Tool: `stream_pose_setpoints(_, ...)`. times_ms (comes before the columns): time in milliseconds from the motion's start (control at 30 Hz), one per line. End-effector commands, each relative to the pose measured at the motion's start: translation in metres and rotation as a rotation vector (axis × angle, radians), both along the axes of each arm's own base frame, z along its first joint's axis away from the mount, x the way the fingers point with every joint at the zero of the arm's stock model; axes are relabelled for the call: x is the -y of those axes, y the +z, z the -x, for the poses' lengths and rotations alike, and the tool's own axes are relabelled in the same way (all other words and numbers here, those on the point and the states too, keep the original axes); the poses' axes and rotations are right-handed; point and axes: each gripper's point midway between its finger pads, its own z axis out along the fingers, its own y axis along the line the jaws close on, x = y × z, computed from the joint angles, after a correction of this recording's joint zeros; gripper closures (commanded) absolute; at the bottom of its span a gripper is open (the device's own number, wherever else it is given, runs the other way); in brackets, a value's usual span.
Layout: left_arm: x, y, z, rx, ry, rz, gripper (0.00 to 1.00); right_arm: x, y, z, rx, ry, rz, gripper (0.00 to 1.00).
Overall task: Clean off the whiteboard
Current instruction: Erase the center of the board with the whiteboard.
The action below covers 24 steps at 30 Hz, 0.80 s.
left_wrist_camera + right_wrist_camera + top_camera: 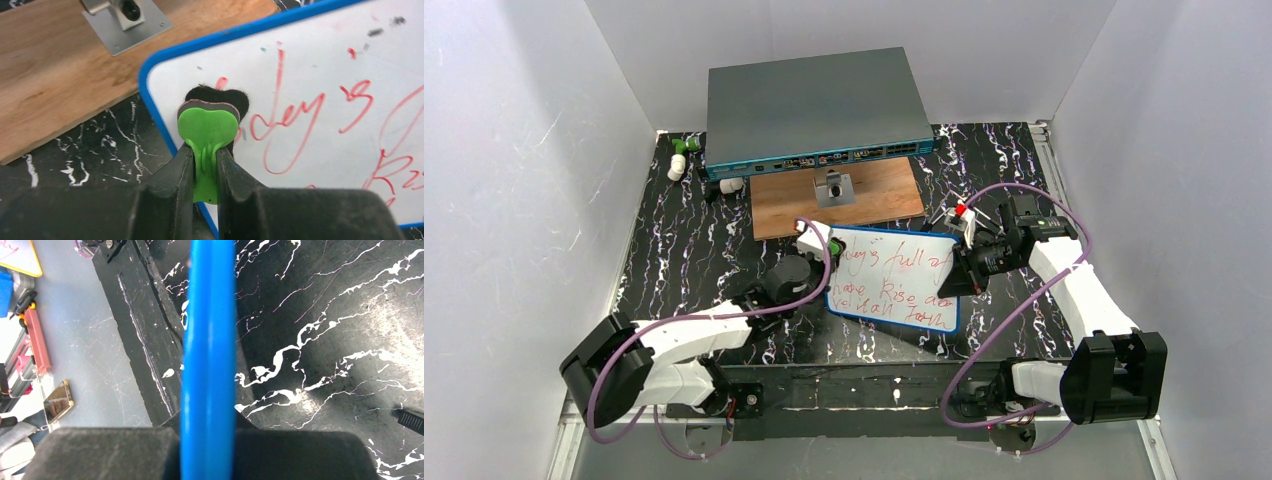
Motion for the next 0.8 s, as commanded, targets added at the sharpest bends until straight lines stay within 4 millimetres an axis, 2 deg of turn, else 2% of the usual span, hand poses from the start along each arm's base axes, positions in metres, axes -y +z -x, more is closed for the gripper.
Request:
stream_pose_setpoints(0,0.026,-0.007,0.014,-0.034,-0.089,-0.066,1.00,-0.008,0.011,0.002,0.062,0.062,-0.056,0.99)
stream_pose_setpoints(133,0.023,-0.008,0.011,-0.035,-0.039,-0.081,1.00,-0.008,0.010,0.002,0.066,0.061,-0.051,0.99)
stream_pose_setpoints(333,-0.001,0.023,-0.009,-0.014,0.103,-0.049,1.00,-0.009,0.010,0.003,0.057,0.066,-0.057,0.99)
stream_pose_setpoints(467,-0.013,0.037,-0.019,-0.051,0.157,-0.048,1.00,-0.009,0.011,0.003,0.062,0.068,-0.055,0.99)
stream_pose_setpoints(567,-0.011,0.032,-0.019,-0.096,0.150,-0.072,1.00,-0.008,0.010,0.003,0.066,0.068,-0.052,0.99)
stream_pose_setpoints(767,-0.004,0.006,-0.007,-0.179,0.102,-0.127,1.00,-0.008,0.010,0.003,0.067,0.067,-0.047,0.99)
